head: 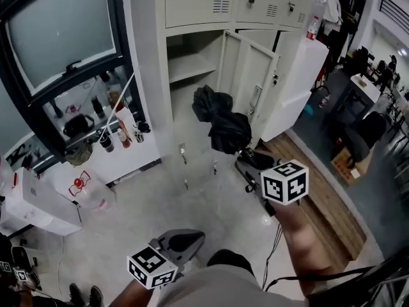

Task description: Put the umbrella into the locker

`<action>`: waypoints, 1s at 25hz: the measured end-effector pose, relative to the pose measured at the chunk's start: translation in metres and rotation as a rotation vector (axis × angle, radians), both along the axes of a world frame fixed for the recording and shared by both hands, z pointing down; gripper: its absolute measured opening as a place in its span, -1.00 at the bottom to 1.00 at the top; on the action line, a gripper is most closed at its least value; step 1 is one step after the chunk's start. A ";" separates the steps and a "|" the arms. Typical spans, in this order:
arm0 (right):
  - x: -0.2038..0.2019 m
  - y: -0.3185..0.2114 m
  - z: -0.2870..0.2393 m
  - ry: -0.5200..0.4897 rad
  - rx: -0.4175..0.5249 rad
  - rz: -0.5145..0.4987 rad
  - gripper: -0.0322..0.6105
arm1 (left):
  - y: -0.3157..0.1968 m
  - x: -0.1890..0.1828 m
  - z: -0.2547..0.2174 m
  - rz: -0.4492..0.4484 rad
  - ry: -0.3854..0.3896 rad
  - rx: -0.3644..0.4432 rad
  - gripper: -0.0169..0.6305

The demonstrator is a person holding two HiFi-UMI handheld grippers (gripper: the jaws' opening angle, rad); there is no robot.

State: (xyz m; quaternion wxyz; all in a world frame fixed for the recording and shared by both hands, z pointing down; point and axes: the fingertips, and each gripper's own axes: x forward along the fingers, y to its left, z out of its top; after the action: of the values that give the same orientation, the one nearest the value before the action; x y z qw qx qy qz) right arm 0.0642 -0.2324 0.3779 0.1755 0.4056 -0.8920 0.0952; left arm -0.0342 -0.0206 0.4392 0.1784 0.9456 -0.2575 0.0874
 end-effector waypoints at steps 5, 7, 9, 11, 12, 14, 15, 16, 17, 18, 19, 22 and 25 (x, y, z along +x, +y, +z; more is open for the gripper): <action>-0.034 -0.073 -0.026 0.009 0.023 -0.007 -0.43 | -0.030 -0.019 -0.003 -0.013 0.051 -0.014 -0.91; -0.044 -0.103 -0.033 0.006 0.027 -0.009 -0.43 | -0.044 -0.027 -0.005 -0.023 0.051 -0.014 -0.91; -0.053 -0.134 -0.040 0.004 0.030 -0.005 -0.43 | -0.062 -0.035 -0.009 -0.041 0.056 -0.009 -0.91; -0.063 -0.165 -0.049 0.000 0.041 -0.005 -0.43 | -0.085 -0.043 -0.014 -0.067 0.065 -0.002 -0.91; -0.069 -0.181 -0.053 -0.001 0.048 -0.009 -0.43 | -0.096 -0.047 -0.016 -0.079 0.064 0.003 -0.91; -0.081 -0.211 -0.058 -0.002 0.057 -0.019 -0.43 | -0.119 -0.053 -0.020 -0.100 0.055 0.012 -0.91; -0.088 -0.225 -0.060 -0.001 0.059 -0.025 -0.43 | -0.130 -0.056 -0.022 -0.110 0.051 0.016 -0.91; -0.094 -0.240 -0.062 0.001 0.061 -0.031 -0.43 | -0.141 -0.059 -0.025 -0.122 0.048 0.020 -0.91; -0.100 -0.254 -0.064 0.002 0.061 -0.039 -0.43 | -0.153 -0.061 -0.028 -0.136 0.047 0.025 -0.91; -0.106 -0.267 -0.066 0.001 0.061 -0.045 -0.43 | -0.165 -0.063 -0.030 -0.150 0.047 0.028 -0.91; -0.111 -0.280 -0.068 0.003 0.064 -0.050 -0.43 | -0.176 -0.065 -0.033 -0.163 0.050 0.031 -0.91; -0.126 -0.315 -0.071 0.016 0.081 -0.073 -0.43 | -0.203 -0.066 -0.037 -0.188 0.058 0.030 -0.91; -0.138 -0.352 -0.068 0.031 0.074 -0.076 -0.43 | -0.228 -0.068 -0.039 -0.220 0.059 0.031 -0.91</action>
State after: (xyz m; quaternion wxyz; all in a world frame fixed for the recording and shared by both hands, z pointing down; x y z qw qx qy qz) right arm -0.0733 -0.5845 0.3096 0.1777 0.3790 -0.9068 0.0490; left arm -0.1022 -0.2490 0.4004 0.1799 0.9164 -0.3558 0.0356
